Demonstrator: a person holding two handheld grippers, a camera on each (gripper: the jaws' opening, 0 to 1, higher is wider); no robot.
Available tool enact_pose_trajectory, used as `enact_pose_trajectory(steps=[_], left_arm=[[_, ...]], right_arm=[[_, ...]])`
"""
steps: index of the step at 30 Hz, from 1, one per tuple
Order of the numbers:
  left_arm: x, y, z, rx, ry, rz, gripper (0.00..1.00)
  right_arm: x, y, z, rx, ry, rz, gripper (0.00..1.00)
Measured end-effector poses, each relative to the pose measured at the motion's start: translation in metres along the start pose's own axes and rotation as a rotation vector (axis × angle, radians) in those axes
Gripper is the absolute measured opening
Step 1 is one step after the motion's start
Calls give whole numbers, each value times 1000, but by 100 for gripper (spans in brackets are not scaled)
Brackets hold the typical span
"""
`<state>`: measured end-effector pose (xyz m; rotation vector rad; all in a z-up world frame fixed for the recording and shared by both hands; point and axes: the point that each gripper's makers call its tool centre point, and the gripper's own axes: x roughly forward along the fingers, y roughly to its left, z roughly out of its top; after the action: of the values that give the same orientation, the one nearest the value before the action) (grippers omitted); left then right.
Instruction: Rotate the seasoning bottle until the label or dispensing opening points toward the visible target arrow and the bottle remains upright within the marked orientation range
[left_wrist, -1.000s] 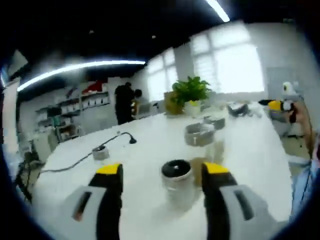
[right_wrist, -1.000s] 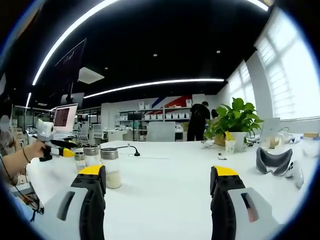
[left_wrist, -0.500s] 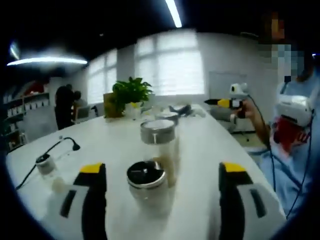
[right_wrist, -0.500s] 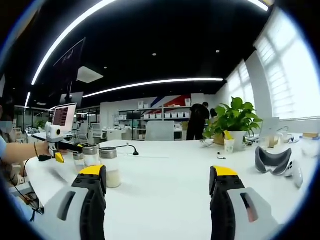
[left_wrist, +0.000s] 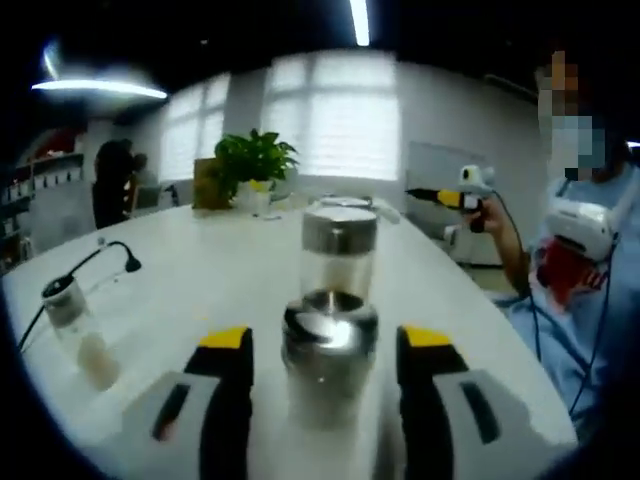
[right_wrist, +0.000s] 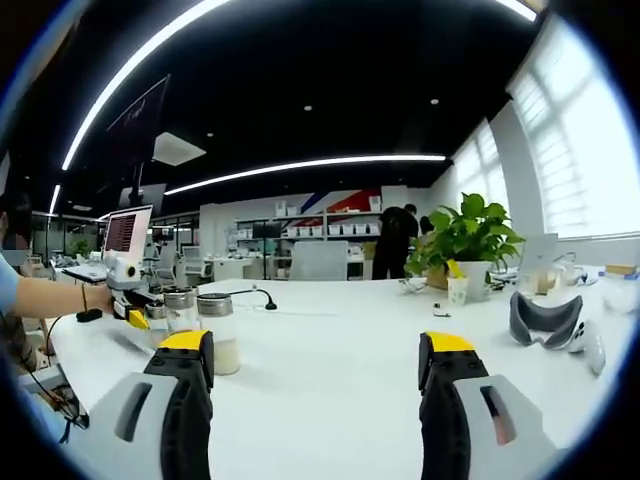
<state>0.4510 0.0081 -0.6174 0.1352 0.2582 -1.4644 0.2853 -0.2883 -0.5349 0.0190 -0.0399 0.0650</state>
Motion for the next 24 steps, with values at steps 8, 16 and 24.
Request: enact_pose_trajectory(steps=[8,16,24], left_arm=[[0,-1,3,17,-8,17,37],[-1,-1,3,19,-15,45,37],[-5,-1,1,40,-15,87,37]], right_arm=[[0,-2,-2,7,4,-4,87],[0,-2,-1,11,4,-4,86],[0,-2,-3,8,14,-1,86]])
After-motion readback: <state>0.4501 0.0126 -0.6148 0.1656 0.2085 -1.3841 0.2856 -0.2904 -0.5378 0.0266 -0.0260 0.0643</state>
